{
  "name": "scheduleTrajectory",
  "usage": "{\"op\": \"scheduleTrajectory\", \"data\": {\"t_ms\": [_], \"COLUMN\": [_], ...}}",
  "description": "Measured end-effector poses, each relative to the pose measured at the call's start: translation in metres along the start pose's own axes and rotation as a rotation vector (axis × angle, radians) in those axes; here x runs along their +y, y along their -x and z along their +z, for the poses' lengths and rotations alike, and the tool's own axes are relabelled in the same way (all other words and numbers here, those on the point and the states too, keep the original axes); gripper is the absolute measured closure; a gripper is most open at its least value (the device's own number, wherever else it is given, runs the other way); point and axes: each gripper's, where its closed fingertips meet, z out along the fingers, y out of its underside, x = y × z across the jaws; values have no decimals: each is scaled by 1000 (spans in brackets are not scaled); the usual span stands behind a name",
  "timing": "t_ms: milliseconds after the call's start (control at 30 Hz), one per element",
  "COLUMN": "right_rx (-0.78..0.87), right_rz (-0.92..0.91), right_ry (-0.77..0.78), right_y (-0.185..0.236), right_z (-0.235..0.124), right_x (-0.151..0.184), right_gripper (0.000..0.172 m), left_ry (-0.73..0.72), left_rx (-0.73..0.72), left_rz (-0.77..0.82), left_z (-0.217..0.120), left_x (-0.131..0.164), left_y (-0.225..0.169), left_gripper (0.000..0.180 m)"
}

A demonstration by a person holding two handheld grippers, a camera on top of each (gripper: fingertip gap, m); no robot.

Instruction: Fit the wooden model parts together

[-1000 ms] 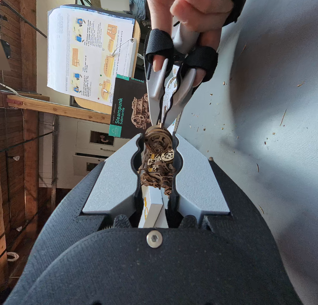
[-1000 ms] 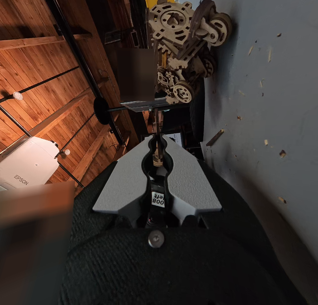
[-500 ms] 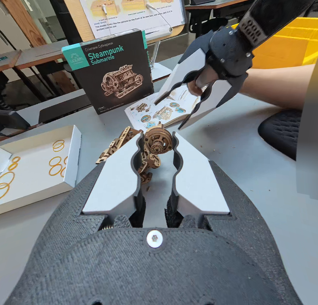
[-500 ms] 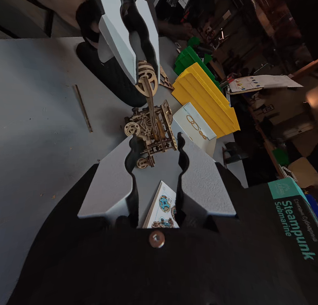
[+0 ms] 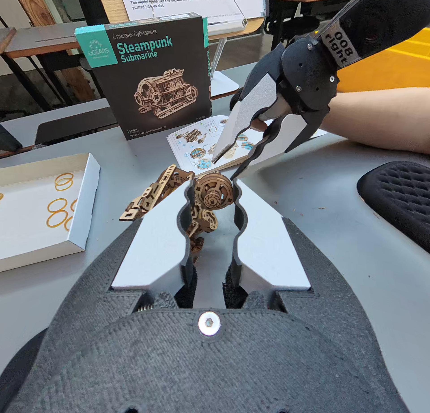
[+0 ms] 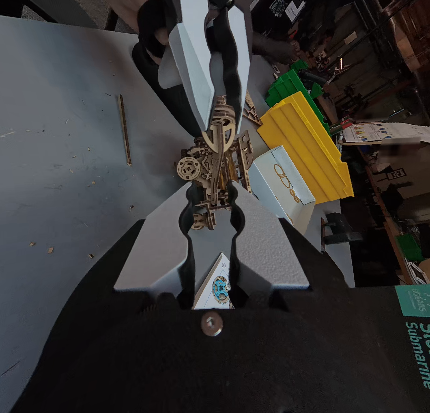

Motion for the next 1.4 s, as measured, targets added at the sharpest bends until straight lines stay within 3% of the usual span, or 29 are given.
{"op": "scheduleTrajectory", "data": {"t_ms": [100, 233, 400, 733, 967, 1133, 1233, 1400], "right_rx": [-61, -117, -196, -95, -160, -149, -137, -110], "right_rz": [66, 141, 281, 197, 300, 269, 231, 172], "right_ry": [-10, -62, -65, 7, 8, 8, 10, 23], "right_y": [-6, -10, -1, -12, -13, -13, -12, -10], "right_z": [-4, -6, -2, 5, 2, 0, 0, 2], "right_x": [-2, -4, -1, 3, 9, 7, 4, 4], "right_gripper": [150, 170, 170, 170, 170, 170, 170, 170], "left_ry": [-60, -107, -95, -13, -32, -81, -87, -16], "left_rx": [47, 73, 76, 44, 26, -40, -70, -14], "left_rz": [-73, -70, -33, -17, -73, -29, 24, 56], "left_z": [-4, -7, -7, -14, -13, -28, -36, -30], "left_x": [-8, -16, -13, 5, 4, -2, -4, 5], "left_y": [-2, -3, -8, 2, 11, 18, 18, 6], "left_gripper": [150, 150, 150, 152, 150, 140, 145, 144]}}
